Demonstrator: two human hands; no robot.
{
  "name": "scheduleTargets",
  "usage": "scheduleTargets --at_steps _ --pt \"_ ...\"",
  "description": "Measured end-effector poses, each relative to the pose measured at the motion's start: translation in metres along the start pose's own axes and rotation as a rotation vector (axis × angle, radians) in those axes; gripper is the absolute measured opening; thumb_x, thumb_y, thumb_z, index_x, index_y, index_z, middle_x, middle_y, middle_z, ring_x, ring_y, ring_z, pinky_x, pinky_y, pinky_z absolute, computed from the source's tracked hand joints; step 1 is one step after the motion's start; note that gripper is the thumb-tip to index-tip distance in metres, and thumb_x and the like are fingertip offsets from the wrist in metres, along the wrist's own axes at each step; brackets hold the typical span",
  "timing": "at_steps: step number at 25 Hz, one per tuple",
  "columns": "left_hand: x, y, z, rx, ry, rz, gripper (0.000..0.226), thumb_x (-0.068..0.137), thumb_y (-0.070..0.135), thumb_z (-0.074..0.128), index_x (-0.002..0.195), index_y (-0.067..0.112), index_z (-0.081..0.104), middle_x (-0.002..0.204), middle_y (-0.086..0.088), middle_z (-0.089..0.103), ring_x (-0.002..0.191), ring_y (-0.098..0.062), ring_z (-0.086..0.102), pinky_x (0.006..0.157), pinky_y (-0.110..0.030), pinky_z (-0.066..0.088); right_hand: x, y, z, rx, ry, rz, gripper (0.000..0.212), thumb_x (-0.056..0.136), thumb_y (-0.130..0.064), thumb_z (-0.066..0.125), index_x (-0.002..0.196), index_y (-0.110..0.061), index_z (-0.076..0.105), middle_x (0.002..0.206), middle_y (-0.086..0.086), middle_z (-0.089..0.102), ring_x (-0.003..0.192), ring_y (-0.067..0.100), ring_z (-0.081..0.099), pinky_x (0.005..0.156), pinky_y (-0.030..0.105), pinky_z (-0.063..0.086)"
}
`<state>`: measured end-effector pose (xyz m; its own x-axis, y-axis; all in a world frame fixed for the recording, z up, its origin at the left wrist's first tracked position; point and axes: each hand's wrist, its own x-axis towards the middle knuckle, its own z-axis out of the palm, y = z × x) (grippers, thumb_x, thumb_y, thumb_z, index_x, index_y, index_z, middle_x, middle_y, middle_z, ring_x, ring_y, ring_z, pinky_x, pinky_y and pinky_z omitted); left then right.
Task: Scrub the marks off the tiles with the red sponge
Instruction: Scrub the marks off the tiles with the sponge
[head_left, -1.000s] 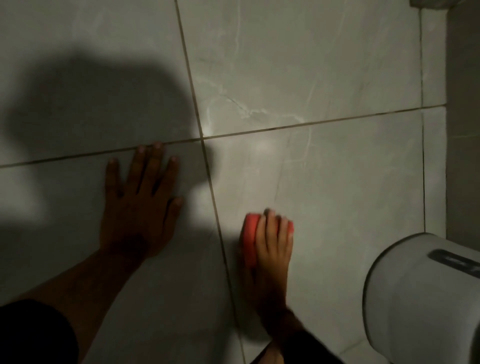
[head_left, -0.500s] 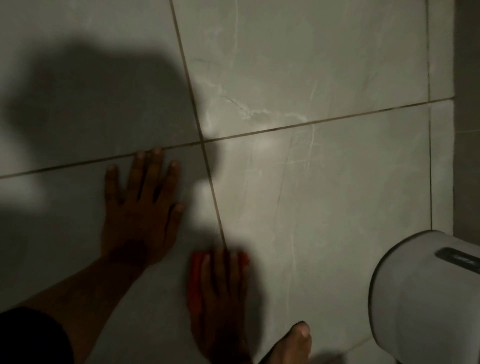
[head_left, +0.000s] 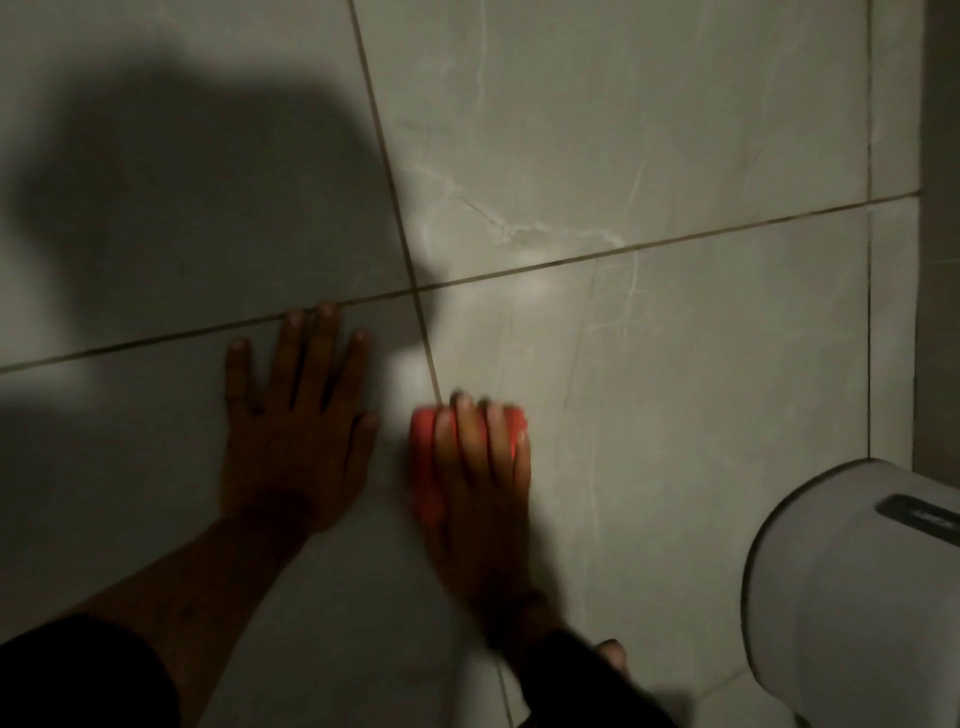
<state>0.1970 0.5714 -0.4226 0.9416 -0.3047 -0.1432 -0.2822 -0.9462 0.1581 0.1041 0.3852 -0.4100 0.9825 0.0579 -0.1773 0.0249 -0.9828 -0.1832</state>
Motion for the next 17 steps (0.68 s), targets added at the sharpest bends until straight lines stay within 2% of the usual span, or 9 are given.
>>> scheduleTargets --at_steps 3,5,6,8,10,11,14,16,17 --pt "0.002 0.001 -0.003 0.004 0.004 0.003 0.076 0.1 0.044 0.04 0.169 0.016 0.025 0.179 -0.017 0.017 0.165 -0.041 0.019 0.128 -0.072 0.008 -0.061 0.024 -0.016 0.018 -0.073 0.048 0.075 0.105 -0.04 0.047 0.172 -0.021 0.018 0.18 0.008 0.003 0.164 0.047 0.017 0.128 0.069 0.022" --pt "0.001 0.0 -0.002 0.002 0.001 0.002 0.076 0.101 0.045 0.039 0.169 0.017 0.025 0.179 -0.016 0.017 0.166 -0.041 0.019 0.128 -0.071 0.008 -0.005 0.072 -0.031 0.051 -0.025 0.349 0.072 0.107 -0.042 0.041 0.171 -0.013 0.023 0.179 0.012 0.004 0.165 0.045 0.015 0.13 0.068 0.021" --pt "0.001 0.0 -0.001 0.001 0.003 0.007 0.076 0.101 0.045 0.039 0.17 0.017 0.026 0.18 -0.016 0.017 0.166 -0.041 0.018 0.128 -0.071 0.008 0.042 0.09 -0.04 0.124 0.084 0.512 0.073 0.107 -0.044 0.041 0.17 -0.009 0.025 0.18 0.013 0.01 0.167 0.041 0.012 0.131 0.065 0.018" --pt "0.002 0.001 0.0 0.005 0.014 0.012 0.076 0.1 0.045 0.04 0.17 0.017 0.027 0.18 -0.016 0.017 0.166 -0.04 0.018 0.129 -0.071 0.007 0.145 0.108 -0.058 0.159 0.263 0.603 0.075 0.106 -0.047 0.046 0.168 -0.007 0.031 0.178 0.014 0.025 0.166 0.039 0.016 0.132 0.063 0.019" --pt "0.003 0.0 -0.001 0.006 0.017 0.016 0.076 0.1 0.045 0.041 0.169 0.017 0.028 0.179 -0.016 0.017 0.166 -0.041 0.019 0.129 -0.071 0.007 0.196 0.078 -0.049 0.057 0.313 0.439 0.072 0.105 -0.046 0.048 0.167 -0.009 0.036 0.176 0.016 0.031 0.164 0.041 0.022 0.132 0.064 0.019" --pt "0.002 0.0 -0.001 0.004 0.016 0.014 0.076 0.1 0.044 0.042 0.169 0.016 0.028 0.179 -0.017 0.019 0.165 -0.041 0.02 0.128 -0.071 0.008 0.197 0.05 -0.038 0.026 0.286 0.254 0.072 0.105 -0.044 0.048 0.167 -0.011 0.036 0.176 0.017 0.03 0.165 0.042 0.022 0.133 0.063 0.017" --pt "0.001 0.002 -0.004 -0.004 0.012 -0.003 0.075 0.099 0.043 0.044 0.167 0.014 0.033 0.177 -0.017 0.025 0.164 -0.041 0.024 0.127 -0.072 0.012 0.147 0.005 -0.025 0.026 0.063 -0.242 0.071 0.102 -0.044 0.053 0.166 -0.016 0.039 0.176 0.013 0.031 0.165 0.039 0.02 0.134 0.06 0.012" --pt "0.003 0.002 -0.006 -0.007 0.009 -0.003 0.075 0.099 0.043 0.043 0.167 0.014 0.035 0.177 -0.017 0.025 0.164 -0.041 0.024 0.127 -0.072 0.012 0.155 0.053 -0.04 0.001 0.088 -0.211 0.068 0.104 -0.037 0.058 0.165 -0.014 0.039 0.175 0.016 0.033 0.164 0.041 0.023 0.135 0.058 0.016" --pt "0.003 0.002 -0.007 0.0 0.004 -0.001 0.075 0.099 0.043 0.042 0.167 0.015 0.034 0.178 -0.017 0.024 0.164 -0.041 0.023 0.128 -0.071 0.011 0.171 0.079 -0.054 0.033 0.135 -0.006 0.067 0.105 -0.035 0.057 0.166 -0.013 0.038 0.175 0.016 0.033 0.164 0.041 0.023 0.134 0.057 0.018"
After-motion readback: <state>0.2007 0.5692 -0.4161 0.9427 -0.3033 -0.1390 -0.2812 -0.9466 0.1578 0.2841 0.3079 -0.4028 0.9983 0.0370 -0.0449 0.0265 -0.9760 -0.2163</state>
